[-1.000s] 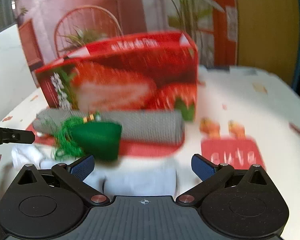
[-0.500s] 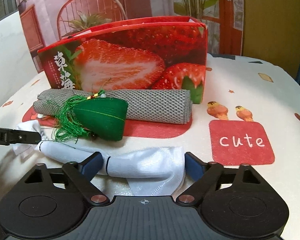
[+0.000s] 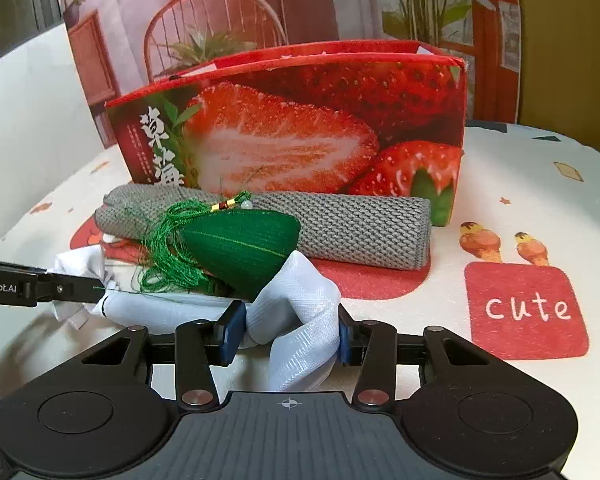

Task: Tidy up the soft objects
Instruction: 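Move both grippers back to the white socks on the cloth, then close the left gripper on a white sock while the right gripper grasps the sock too, then lift the white socks with both grippers and carry them over the red box, then open both grippers to drop the white socks into the red box, then move both grippers back to the green tassel ornament on the cloth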

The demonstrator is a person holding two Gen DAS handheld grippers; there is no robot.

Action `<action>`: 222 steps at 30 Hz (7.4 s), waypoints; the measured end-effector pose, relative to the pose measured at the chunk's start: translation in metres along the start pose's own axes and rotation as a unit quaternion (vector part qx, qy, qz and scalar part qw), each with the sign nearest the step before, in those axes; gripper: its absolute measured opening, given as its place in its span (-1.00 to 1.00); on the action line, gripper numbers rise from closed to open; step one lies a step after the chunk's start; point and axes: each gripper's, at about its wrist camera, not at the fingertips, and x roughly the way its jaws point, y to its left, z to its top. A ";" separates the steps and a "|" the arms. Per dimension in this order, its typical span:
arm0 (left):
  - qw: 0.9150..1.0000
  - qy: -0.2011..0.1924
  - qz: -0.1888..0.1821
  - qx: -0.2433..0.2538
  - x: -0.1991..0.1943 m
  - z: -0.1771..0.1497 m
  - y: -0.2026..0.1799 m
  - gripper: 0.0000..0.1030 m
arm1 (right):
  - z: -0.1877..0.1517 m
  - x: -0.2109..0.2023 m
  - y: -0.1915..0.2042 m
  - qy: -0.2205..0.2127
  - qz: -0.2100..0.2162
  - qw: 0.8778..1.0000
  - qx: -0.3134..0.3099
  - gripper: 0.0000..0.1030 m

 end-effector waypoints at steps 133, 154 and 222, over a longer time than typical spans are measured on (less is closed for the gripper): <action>0.990 -0.104 0.012 0.094 0.045 0.212 -0.032 -0.53 | 0.229 0.068 -0.038 -0.048 -0.048 0.997 -0.023 -0.51; 0.990 -0.098 0.032 0.093 0.045 0.218 -0.023 0.66 | 0.232 0.074 -0.040 -0.045 -0.080 0.995 -0.037 0.50; 0.998 -0.050 0.021 0.026 -0.012 0.046 -0.002 0.81 | 0.048 -0.002 -0.018 -0.022 -0.006 0.999 0.022 0.99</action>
